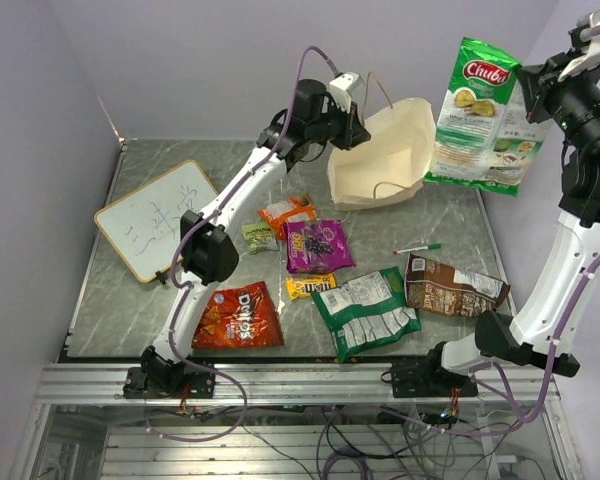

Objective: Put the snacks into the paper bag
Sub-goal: Place the snack in the paper bag.

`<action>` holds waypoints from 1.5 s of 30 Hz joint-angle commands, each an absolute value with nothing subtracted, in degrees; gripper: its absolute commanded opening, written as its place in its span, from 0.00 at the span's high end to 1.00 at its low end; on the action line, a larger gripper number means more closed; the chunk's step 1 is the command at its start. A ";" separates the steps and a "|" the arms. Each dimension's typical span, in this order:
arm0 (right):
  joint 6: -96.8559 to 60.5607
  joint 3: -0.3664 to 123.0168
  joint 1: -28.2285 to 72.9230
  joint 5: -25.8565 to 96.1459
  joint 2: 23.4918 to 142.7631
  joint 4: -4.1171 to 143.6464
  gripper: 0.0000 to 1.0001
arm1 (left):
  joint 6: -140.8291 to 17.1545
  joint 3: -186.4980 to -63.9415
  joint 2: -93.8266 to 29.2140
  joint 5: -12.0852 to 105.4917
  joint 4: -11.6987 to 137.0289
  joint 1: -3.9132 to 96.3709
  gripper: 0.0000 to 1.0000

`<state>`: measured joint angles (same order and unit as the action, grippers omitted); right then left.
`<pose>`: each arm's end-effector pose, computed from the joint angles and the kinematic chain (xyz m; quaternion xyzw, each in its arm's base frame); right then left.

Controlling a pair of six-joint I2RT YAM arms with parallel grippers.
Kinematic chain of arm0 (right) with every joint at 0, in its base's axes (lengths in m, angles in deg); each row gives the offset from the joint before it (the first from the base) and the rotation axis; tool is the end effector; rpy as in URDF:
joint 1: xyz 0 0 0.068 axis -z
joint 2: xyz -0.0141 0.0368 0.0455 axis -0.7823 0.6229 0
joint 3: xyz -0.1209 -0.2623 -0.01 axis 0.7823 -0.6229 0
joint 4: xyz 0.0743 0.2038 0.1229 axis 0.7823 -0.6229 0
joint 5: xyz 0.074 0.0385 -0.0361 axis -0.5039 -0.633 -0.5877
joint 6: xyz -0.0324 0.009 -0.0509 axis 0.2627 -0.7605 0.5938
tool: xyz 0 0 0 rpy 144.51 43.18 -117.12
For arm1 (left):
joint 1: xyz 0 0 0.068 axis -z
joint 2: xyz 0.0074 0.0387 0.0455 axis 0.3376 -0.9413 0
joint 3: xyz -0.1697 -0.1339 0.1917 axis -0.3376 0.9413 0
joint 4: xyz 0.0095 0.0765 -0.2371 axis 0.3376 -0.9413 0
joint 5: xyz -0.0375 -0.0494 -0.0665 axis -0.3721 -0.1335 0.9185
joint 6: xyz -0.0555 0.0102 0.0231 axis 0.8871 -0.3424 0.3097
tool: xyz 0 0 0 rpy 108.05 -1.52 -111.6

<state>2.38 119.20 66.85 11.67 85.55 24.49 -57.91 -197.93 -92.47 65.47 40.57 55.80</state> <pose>0.2031 -0.0314 0.6167 -0.1869 0.6589 -0.0003 0.7286 0.4343 -0.3418 0.3855 0.2803 0.7099 -0.4320 0.4805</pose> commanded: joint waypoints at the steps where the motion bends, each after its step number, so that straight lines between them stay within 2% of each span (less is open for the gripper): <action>1: -0.36 123.94 66.86 7.51 86.10 29.52 1.00 | -59.74 -200.31 -92.96 63.14 40.67 57.43 0.93; 16: -17.55 120.08 65.80 -7.32 90.21 45.25 1.00 | -59.78 -198.07 -91.63 62.83 38.45 60.04 0.93; 23: -12.65 113.35 58.19 -2.60 89.59 43.49 1.00 | -59.44 -198.82 -92.71 61.98 37.29 60.07 0.93; 30: -11.59 103.22 58.09 -3.52 87.25 46.18 1.00 | -59.62 -199.43 -93.49 63.19 36.99 59.61 0.93; 41: -1.68 102.78 58.11 -1.59 88.24 40.53 1.00 | -58.65 -199.34 -93.48 64.67 37.89 58.10 0.93; 45: 2.27 99.05 58.07 -3.90 87.37 39.41 1.00 | -58.48 -199.31 -93.63 64.88 37.93 57.85 0.93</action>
<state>-3.02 101.61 58.20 -2.45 89.16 39.92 -59.37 -197.95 -92.71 63.24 37.95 58.32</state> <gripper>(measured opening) 0.007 0.077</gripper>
